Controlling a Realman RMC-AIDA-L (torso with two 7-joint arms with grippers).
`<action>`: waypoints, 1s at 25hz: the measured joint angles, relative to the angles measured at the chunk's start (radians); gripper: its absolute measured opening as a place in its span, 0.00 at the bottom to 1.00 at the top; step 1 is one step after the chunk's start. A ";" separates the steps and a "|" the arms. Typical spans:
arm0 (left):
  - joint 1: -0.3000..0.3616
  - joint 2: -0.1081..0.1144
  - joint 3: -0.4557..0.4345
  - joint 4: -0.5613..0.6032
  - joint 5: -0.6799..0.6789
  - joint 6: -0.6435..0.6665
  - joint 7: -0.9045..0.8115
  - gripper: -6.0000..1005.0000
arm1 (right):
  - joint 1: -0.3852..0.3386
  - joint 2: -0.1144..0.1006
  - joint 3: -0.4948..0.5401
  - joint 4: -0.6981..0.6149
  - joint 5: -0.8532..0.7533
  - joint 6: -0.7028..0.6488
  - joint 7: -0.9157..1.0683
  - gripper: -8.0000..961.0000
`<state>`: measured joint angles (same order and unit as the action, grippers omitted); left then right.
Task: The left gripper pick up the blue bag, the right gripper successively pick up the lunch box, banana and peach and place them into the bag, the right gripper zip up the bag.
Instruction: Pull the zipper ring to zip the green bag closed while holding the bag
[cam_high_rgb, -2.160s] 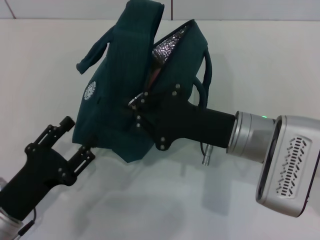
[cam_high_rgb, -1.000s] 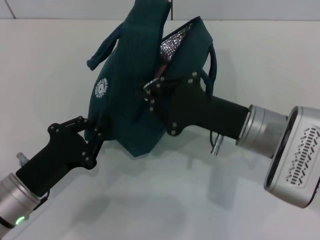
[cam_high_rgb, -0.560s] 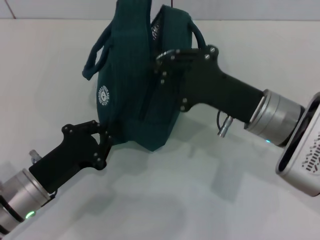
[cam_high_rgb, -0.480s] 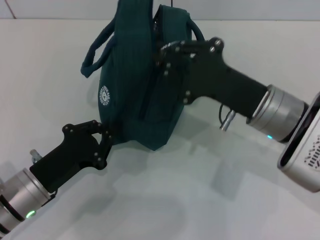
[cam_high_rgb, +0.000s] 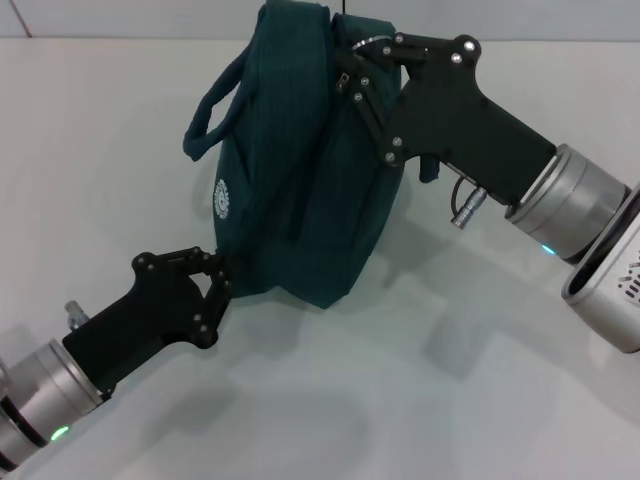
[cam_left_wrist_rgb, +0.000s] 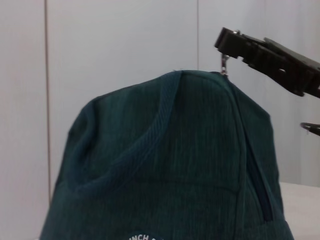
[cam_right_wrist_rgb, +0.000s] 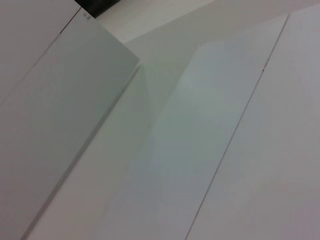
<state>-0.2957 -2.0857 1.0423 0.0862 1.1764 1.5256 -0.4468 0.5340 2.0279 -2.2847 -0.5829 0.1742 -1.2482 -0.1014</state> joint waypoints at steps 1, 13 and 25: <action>0.002 0.000 -0.003 0.000 -0.005 0.002 0.001 0.11 | -0.001 0.000 -0.001 0.000 0.000 0.000 0.005 0.10; -0.016 -0.017 0.000 -0.016 -0.026 0.105 0.004 0.17 | 0.009 0.000 -0.006 0.011 0.005 0.010 0.017 0.09; -0.190 -0.022 -0.007 -0.134 -0.101 0.165 -0.004 0.44 | 0.015 0.000 -0.012 0.012 0.006 0.021 0.015 0.09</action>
<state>-0.4858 -2.1073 1.0351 -0.0474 1.0751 1.6906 -0.4503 0.5493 2.0279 -2.2969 -0.5705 0.1806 -1.2270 -0.0860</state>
